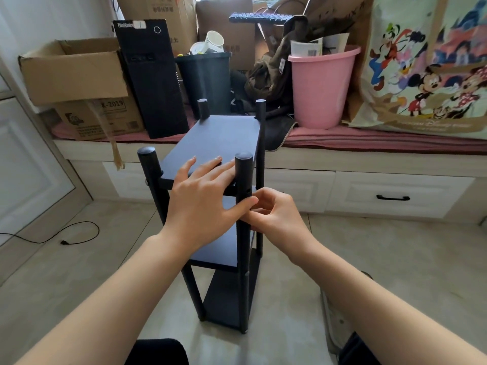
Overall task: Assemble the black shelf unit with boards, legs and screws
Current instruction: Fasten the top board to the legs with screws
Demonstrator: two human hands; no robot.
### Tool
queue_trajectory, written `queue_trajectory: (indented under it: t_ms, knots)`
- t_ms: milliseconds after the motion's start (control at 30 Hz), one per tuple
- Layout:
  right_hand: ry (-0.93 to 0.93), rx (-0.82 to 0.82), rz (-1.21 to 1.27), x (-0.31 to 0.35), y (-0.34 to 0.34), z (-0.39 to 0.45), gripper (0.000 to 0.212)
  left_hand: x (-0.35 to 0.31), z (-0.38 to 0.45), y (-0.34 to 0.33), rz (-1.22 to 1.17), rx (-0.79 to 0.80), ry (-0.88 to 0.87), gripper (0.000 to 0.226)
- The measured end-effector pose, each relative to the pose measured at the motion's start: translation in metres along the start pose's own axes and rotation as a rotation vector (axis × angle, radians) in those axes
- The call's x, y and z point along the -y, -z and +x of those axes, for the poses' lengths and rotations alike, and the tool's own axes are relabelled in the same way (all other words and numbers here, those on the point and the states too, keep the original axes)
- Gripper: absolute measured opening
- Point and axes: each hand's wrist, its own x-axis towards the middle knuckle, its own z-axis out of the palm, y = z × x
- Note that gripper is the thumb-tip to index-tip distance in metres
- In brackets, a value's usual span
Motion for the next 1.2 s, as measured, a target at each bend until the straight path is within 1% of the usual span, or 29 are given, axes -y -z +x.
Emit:
queue_trajectory:
  t_ms: [133,267,567,733,867,967,1067,1200]
  knots:
    - [0.045,-0.011,-0.015,-0.002,-0.002,-0.001,0.026,0.000,0.000,-0.005,0.015,-0.052,-0.012,0.067]
    - [0.055,0.011,-0.008,-0.002,-0.002,-0.001,0.029,-0.001,0.001,-0.007,0.028,-0.096,-0.021,0.063]
    - [0.024,0.071,0.026,-0.004,0.001,0.004,0.029,-0.001,0.000,-0.007,0.002,-0.098,-0.015,0.062]
    - [-0.026,0.122,-0.079,-0.008,0.006,0.001,0.031,-0.004,-0.001,-0.007,0.019,-0.073,0.010,0.063]
    - [-0.131,0.180,-0.189,-0.021,0.030,-0.006,0.031,-0.004,-0.001,-0.009,0.016,-0.095,0.007,0.060]
    - [-0.295,0.179,-0.336,-0.044,0.057,-0.005,0.025,-0.007,0.000,-0.010,0.005,-0.109,0.014,0.060]
    - [-0.501,0.117,-0.340,-0.085,0.079,-0.004,0.023,-0.012,0.001,-0.010,0.006,-0.116,0.015,0.060]
    - [-0.674,0.012,-0.387,-0.151,0.099,-0.017,0.018,-0.019,0.003,-0.012,0.020,-0.101,0.033,0.060]
